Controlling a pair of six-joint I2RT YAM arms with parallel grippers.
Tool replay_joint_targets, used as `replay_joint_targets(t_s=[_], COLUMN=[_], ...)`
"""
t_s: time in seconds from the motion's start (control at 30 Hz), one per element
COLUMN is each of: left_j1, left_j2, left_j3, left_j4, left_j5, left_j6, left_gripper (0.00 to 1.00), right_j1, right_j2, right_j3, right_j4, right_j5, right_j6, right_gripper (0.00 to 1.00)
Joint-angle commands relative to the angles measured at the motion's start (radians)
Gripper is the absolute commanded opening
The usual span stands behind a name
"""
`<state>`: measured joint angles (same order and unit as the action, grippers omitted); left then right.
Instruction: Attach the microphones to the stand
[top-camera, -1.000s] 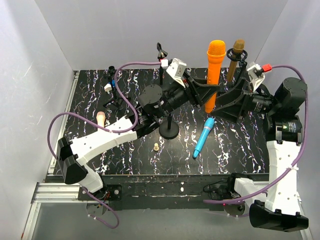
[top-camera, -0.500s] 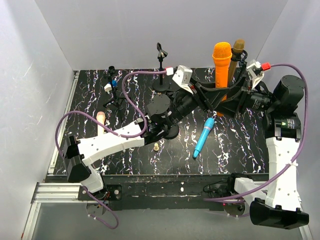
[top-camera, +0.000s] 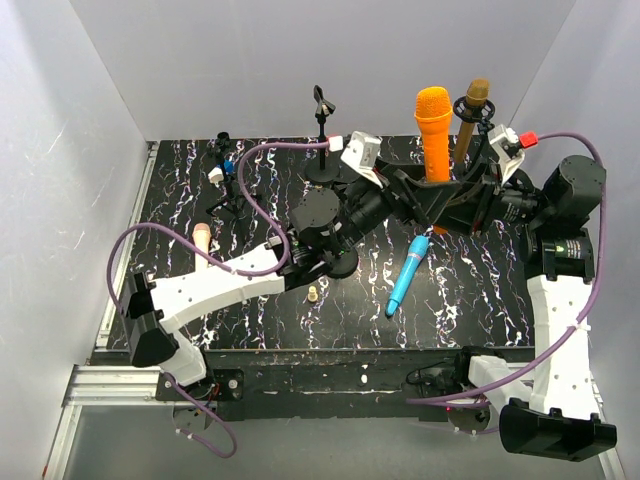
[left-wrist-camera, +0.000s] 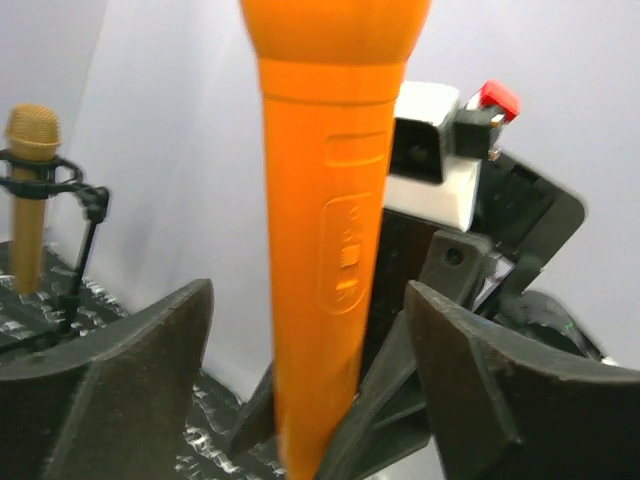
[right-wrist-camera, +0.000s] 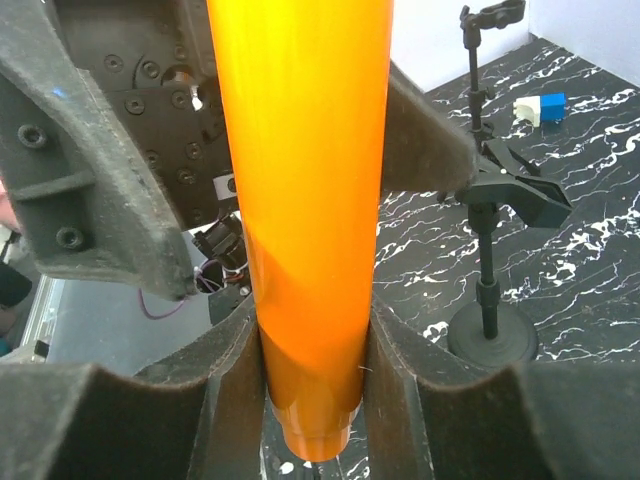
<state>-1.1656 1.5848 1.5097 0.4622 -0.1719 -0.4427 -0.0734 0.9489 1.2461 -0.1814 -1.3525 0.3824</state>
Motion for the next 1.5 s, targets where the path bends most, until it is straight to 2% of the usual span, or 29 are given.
replay_joint_targets(t_s=[0.0, 0.03, 0.27, 0.37, 0.47, 0.63, 0.77, 1.1, 1.2, 1.27, 1.47], left_j1=[0.001, 0.004, 0.125, 0.145, 0.158, 0.172, 0.191, 0.262, 0.273, 0.277, 0.291], left_j2=[-0.133, -0.161, -0.371, -0.480, -0.586, -0.694, -0.640, -0.241, -0.168, -0.132, -0.039], left_j3=[-0.025, -0.031, -0.080, -0.184, -0.348, -0.668, -0.862, -0.892, -0.864, -0.853, -0.816], left_j4=[-0.147, -0.184, -0.613, -0.736, -0.734, -0.399, -0.093, 0.390, 0.432, 0.464, 0.524], left_j5=[-0.011, -0.006, 0.219, 0.186, 0.112, 0.091, 0.091, 0.000, -0.027, -0.040, -0.044], left_j6=[0.041, 0.059, 0.212, 0.300, 0.361, 0.481, 0.545, 0.575, 0.575, 0.572, 0.552], left_gripper=[0.88, 0.98, 0.98, 0.98, 0.98, 0.98, 0.98, 0.95, 0.88, 0.81, 0.68], right_j1=[-0.028, -0.031, -0.039, -0.037, -0.040, -0.043, -0.049, -0.060, -0.063, -0.063, -0.065], right_j2=[-0.018, -0.016, -0.016, -0.019, -0.030, -0.050, -0.058, -0.062, -0.064, -0.064, -0.061], right_j3=[0.001, 0.001, 0.016, 0.009, -0.022, -0.073, -0.097, -0.120, -0.126, -0.128, -0.128], right_j4=[0.018, -0.022, -0.317, -0.392, -0.394, -0.372, -0.351, -0.302, -0.296, -0.296, -0.294], right_j5=[-0.056, -0.048, 0.047, 0.091, 0.108, 0.098, 0.093, 0.072, 0.067, 0.064, 0.056], right_j6=[-0.055, -0.101, -0.466, -0.560, -0.579, -0.576, -0.559, -0.521, -0.517, -0.519, -0.516], right_gripper=[0.01, 0.01, 0.01, 0.01, 0.01, 0.01, 0.01, 0.01, 0.01, 0.01, 0.01])
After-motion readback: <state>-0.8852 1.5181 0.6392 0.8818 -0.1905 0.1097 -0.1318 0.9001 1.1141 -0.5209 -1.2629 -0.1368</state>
